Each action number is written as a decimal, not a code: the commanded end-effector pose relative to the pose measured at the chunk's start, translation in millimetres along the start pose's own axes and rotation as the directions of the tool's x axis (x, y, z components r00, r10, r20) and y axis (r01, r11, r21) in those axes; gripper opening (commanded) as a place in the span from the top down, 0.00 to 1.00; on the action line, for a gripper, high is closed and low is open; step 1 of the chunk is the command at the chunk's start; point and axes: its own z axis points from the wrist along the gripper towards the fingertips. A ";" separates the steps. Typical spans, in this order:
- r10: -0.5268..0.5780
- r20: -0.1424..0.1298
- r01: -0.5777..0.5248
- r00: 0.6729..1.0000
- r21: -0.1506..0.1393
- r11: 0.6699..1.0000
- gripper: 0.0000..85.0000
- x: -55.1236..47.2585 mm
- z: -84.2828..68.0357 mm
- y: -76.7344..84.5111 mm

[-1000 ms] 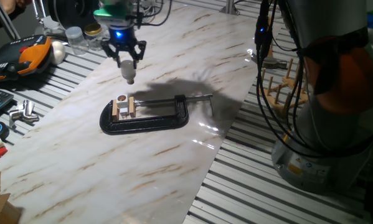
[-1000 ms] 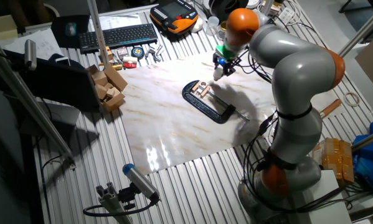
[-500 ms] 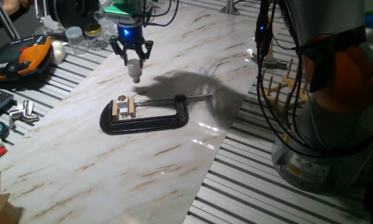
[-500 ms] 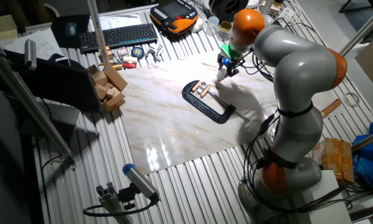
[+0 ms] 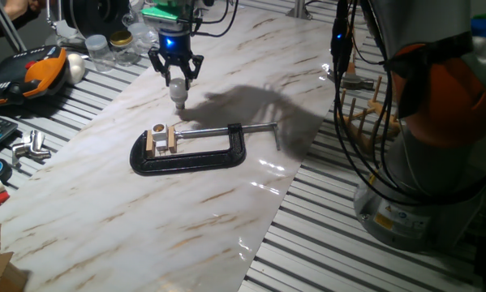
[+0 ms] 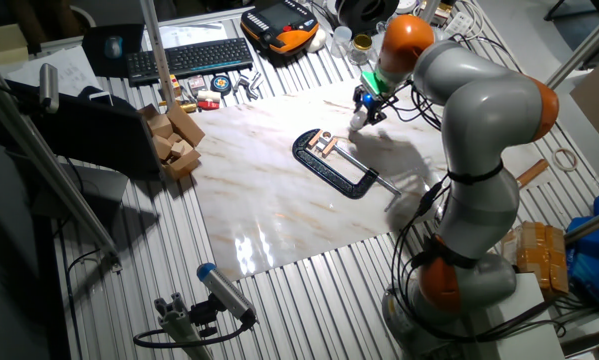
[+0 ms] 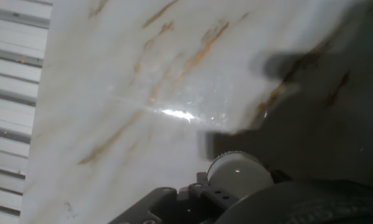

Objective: Take out the light bulb by rotating it

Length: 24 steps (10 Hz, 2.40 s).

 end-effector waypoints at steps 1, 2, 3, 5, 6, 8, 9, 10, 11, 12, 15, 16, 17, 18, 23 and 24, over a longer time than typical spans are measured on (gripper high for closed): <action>0.001 0.000 -0.001 1.000 -0.003 1.000 1.00 -0.8 1.0 0.2; 0.001 -0.001 -0.001 1.000 -0.005 1.000 1.00 -1.5 1.9 0.2; 0.002 0.001 -0.002 1.000 -0.004 1.000 0.80 -2.0 2.7 0.5; 0.012 -0.001 -0.012 1.000 -0.003 1.000 0.40 -2.6 4.0 0.6; 0.025 0.004 -0.025 1.000 -0.010 1.000 0.20 -2.9 5.0 1.0; 0.025 0.006 -0.025 1.000 -0.016 1.000 0.00 -4.2 7.7 1.3; 0.023 0.007 -0.023 1.000 -0.017 1.000 0.00 -4.2 7.8 1.3; 0.020 0.011 -0.020 1.000 -0.021 1.000 0.00 -4.0 7.6 1.3; 0.015 0.018 -0.014 1.000 -0.026 1.000 0.00 -2.8 7.5 1.6; 0.005 0.032 -0.004 0.999 -0.032 0.999 0.00 0.3 7.7 2.6; -0.042 0.075 0.045 0.996 -0.033 0.998 0.20 29.4 -6.8 15.5; -0.088 0.087 0.091 0.992 -0.035 0.995 0.60 39.5 -10.4 17.6; -0.144 0.094 0.148 0.985 -0.043 0.988 0.80 48.3 -11.7 16.8; -0.203 0.097 0.209 0.974 -0.047 0.977 1.00 57.1 -11.9 15.3; -0.481 0.094 0.483 0.872 0.005 0.876 1.00 81.7 -18.4 13.7; -0.536 0.080 0.537 0.840 0.019 0.844 1.00 84.5 -20.6 14.0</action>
